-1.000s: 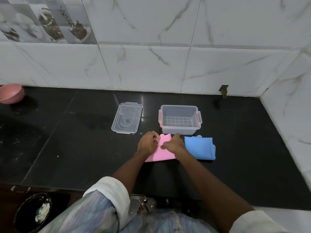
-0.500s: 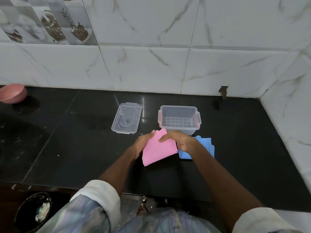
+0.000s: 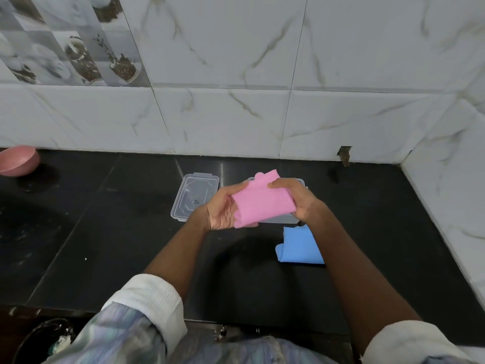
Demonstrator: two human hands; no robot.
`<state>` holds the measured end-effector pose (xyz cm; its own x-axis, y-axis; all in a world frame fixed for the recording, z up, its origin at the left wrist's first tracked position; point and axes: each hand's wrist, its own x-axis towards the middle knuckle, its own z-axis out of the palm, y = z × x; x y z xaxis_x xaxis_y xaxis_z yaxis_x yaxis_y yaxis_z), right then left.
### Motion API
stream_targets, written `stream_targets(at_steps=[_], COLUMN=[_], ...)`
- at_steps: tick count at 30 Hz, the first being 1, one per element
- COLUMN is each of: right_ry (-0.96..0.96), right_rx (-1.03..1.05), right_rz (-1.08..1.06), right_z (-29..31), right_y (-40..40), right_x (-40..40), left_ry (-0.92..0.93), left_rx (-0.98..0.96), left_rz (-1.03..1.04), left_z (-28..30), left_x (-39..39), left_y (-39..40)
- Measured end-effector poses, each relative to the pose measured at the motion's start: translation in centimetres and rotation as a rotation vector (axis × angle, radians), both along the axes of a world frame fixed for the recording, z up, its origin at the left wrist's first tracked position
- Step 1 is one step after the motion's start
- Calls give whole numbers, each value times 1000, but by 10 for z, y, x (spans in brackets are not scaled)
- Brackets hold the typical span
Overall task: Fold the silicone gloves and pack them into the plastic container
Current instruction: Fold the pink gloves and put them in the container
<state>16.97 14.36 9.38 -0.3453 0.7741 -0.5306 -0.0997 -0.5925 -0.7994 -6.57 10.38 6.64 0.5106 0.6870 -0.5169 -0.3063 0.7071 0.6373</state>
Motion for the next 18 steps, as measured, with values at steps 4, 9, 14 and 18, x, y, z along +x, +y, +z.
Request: stream_targets(at_steps=[4,9,14,18], right_ry=[45,95,-66,-366], right_rx=[46,93,91,170], right_rz=[-115,-195,-156,-62], right_z=[10,14,7,-8], right_y=[15,34,55,69], right_x=[12,20,24,25], left_ry=[-5,3,238,797], left_rx=[-89,-157,107,336], left_rz=[-213,-290,64,2], left_z=[-4,8,22,10], left_x=[-3,9,26,44], left_y=[14,32,70,85])
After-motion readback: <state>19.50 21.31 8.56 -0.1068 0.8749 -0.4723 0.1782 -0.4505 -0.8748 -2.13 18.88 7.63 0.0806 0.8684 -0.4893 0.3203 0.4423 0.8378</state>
